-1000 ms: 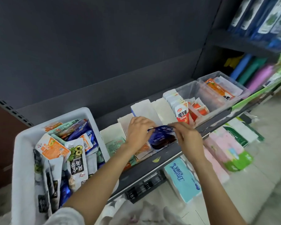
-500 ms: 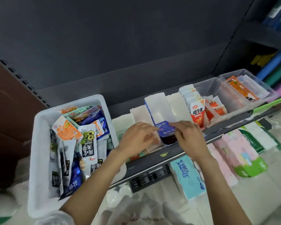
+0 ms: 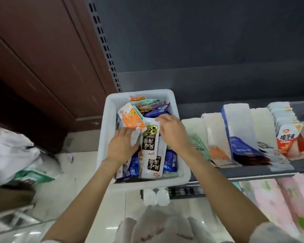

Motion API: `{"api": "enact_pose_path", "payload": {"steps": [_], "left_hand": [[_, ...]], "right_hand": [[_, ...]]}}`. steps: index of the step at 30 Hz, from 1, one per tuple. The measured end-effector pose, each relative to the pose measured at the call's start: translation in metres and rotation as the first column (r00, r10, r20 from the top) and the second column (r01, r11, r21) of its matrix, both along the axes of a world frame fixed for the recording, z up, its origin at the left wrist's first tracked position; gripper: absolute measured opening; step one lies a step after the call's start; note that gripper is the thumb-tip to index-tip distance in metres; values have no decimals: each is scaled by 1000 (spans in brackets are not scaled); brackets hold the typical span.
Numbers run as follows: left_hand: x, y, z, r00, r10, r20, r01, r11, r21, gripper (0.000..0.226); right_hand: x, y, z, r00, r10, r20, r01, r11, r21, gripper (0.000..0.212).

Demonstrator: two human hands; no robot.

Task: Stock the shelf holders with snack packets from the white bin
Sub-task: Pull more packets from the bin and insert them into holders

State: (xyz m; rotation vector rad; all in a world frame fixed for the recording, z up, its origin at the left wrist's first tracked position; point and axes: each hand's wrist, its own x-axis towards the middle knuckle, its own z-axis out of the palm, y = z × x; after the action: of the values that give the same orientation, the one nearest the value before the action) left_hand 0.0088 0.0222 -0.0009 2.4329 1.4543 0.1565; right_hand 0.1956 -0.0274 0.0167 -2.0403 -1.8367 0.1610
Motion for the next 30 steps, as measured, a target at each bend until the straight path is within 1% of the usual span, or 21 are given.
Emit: {"api": "enact_pose_path", "payload": {"steps": [3,6,9,11,12,13,14,15,17,18,19,21,22,23,24,25,26,27,28,29,30], "left_hand": [[0,2,-7,993,-57,-100,51,997,-61,59],[0,3,-11,992,-68,-106,61,996,-72,56],[1,8,-9,999,-36,-23,35,998,-49,50],[3,12,-6,993,6,115,-6,1000,-8,44],[4,13,-4,977,45,207,-44,999,-11,41],[6,14,-4,949,96,299,-86,995,-46,38],[8,15,-3,914,153,376,-123,987,-104,36],[11,15,-2,880,203,430,-140,975,-172,34],[20,13,2,834,276,478,-128,939,-318,31],[23,10,5,820,305,485,-110,915,-388,31],[27,6,6,811,326,486,-93,892,-443,32],[31,2,8,807,347,477,-77,864,-497,32],[33,0,8,797,362,484,-73,853,-517,32],[35,0,7,765,403,502,-69,827,-558,32],[38,-1,9,707,475,524,-59,778,-626,31],[41,-2,13,628,564,536,-30,705,-708,30],[44,-4,17,553,642,531,23,626,-780,30],[46,-6,22,497,693,522,81,562,-823,30],[48,-7,25,465,716,521,129,528,-840,31],[49,-9,28,430,730,531,168,513,-842,31],[50,-11,31,390,739,549,195,517,-834,31]], "right_hand": [[2,46,-7,969,23,246,-2,996,-89,51],[4,75,-11,913,48,406,32,981,-189,55],[-1,77,-9,867,84,491,68,957,-282,45],[-4,67,-8,825,132,549,46,953,-299,39],[-5,59,-7,806,155,571,29,954,-299,39],[-8,49,-6,788,170,591,17,955,-296,38],[-11,37,-5,772,171,612,18,957,-289,36],[-15,26,-1,778,149,611,30,961,-273,33],[-20,10,3,802,135,582,34,962,-270,34],[-22,4,3,807,140,573,27,962,-273,36],[-24,-3,6,820,109,561,40,968,-246,41],[-23,-13,17,854,-82,513,137,988,-70,45],[-21,-18,22,888,-172,427,200,980,-19,41],[-18,-23,21,930,-267,253,267,963,36,33],[-16,-30,21,941,-338,-4,338,940,40,27],[-16,-36,20,881,-377,-287,406,913,45,26],[-16,-41,20,752,-381,-538,470,882,32,27],[-18,-46,22,573,-345,-744,505,863,-12,27],[-21,-49,22,380,-301,-875,510,857,-73,27],[-24,-52,22,191,-262,-946,495,858,-137,27],[-26,-55,21,64,-235,-970,481,859,-176,27]]}}
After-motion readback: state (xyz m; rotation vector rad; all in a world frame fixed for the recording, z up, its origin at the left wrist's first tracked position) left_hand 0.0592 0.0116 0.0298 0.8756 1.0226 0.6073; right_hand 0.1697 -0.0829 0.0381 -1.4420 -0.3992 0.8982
